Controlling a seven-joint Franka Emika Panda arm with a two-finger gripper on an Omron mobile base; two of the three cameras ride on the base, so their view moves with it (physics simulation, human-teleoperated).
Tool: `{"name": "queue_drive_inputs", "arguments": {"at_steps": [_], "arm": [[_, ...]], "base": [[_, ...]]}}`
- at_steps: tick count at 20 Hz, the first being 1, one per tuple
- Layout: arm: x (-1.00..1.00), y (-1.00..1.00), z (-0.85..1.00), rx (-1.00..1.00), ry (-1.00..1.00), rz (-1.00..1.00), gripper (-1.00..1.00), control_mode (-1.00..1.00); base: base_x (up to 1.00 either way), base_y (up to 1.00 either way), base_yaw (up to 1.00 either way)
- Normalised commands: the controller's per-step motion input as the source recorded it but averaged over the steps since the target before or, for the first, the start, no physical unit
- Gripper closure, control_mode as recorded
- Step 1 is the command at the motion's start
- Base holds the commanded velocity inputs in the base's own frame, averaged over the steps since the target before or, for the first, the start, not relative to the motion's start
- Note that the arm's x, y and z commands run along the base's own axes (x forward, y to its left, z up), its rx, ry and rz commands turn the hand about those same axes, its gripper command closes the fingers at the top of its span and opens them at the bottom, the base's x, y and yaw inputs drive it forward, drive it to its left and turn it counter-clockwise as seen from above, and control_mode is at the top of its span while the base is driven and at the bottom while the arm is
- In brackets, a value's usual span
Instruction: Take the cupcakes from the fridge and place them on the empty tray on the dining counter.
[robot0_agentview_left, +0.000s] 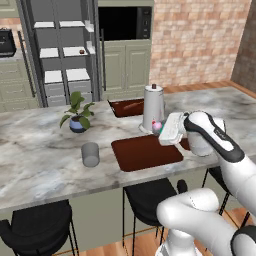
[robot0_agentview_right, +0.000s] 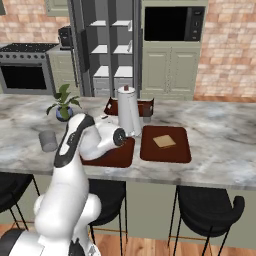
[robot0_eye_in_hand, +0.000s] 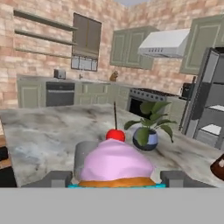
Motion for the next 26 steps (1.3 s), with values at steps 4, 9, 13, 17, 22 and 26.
{"name": "queue_drive_inputs", "arguments": {"at_steps": [4, 9, 13, 17, 22, 26], "arm": [[0.0, 0.08, 0.0, 0.1, 0.0, 0.34, 1.0, -1.0], [0.03, 0.04, 0.25, 0.0, 0.11, 0.16, 1.0, -1.0], [0.05, 0.01, 0.21, 0.0, 0.19, 0.13, 1.0, -1.0], [0.0, 0.05, -0.23, -0.01, 0.01, 0.04, 1.0, -1.0], [0.0, 0.24, -0.51, -0.02, -0.01, 0.0, 1.0, -1.0], [0.0, 0.22, -0.29, 0.02, -0.01, 0.0, 1.0, -1.0]], "base": [[0.0, 0.0, 0.0], [0.0, 0.0, 0.0], [0.0, 0.0, 0.0], [0.0, 0.0, 0.0], [0.0, 0.0, 0.0], [0.0, 0.0, 0.0]]}}
